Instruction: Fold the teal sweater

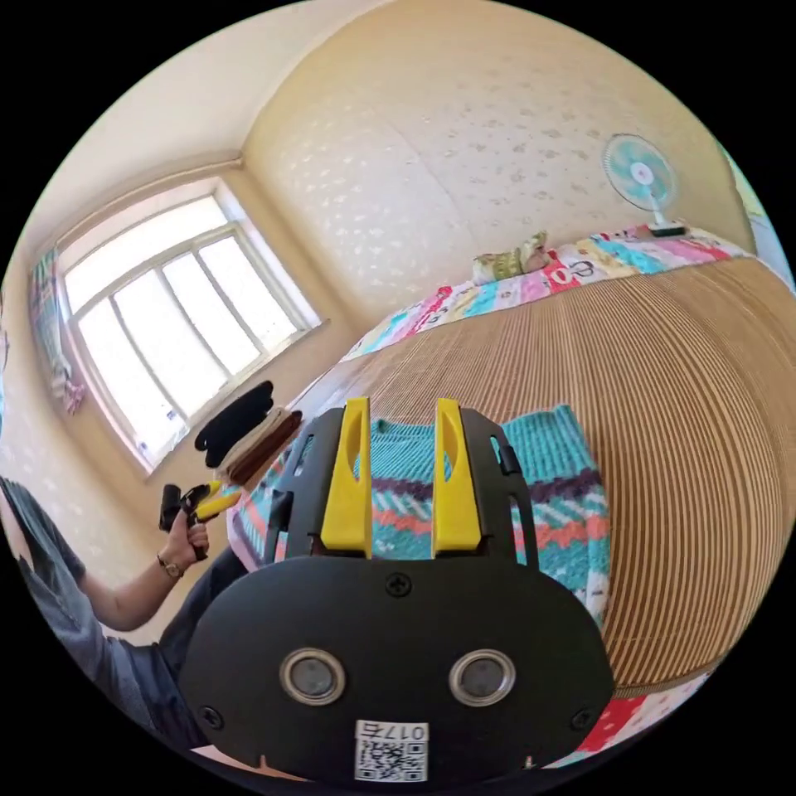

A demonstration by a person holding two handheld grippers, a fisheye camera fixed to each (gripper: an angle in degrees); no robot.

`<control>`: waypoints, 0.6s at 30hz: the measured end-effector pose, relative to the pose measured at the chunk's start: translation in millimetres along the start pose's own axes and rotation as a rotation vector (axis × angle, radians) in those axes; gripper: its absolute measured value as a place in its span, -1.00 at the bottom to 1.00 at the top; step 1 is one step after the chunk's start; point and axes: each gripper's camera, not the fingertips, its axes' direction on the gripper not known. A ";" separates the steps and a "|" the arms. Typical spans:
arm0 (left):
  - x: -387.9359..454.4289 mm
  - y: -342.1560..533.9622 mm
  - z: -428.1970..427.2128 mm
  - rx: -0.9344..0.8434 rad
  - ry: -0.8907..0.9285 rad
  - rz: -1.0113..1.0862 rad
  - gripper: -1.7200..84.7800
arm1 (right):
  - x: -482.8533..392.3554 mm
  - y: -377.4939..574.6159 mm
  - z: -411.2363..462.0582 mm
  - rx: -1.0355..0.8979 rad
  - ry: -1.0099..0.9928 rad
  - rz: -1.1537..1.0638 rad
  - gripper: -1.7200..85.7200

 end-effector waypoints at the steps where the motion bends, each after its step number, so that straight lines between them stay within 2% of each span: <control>1: -3.0 6.2 7.2 -0.066 0.000 -0.036 -0.52 | -34.9 11.9 5.8 -0.038 0.002 -0.071 -0.72; 6: -1.1 29.4 45.5 -0.149 -0.072 -0.121 -0.51 | -150.5 64.1 43.6 -0.185 -0.065 -0.267 -0.67; 10: -21.0 31.7 76.3 -0.166 0.025 -0.225 -0.56 | -240.4 109.1 85.1 -0.321 -0.022 -0.472 -0.57; 14: -32.4 29.5 85.7 -0.160 0.211 -0.209 -0.76 | -305.7 141.5 117.1 -0.396 -0.003 -0.580 -0.48; 18: -5.4 24.4 87.7 -0.170 0.244 -0.122 -0.79 | -371.7 153.7 140.6 -0.382 0.070 -0.697 -0.44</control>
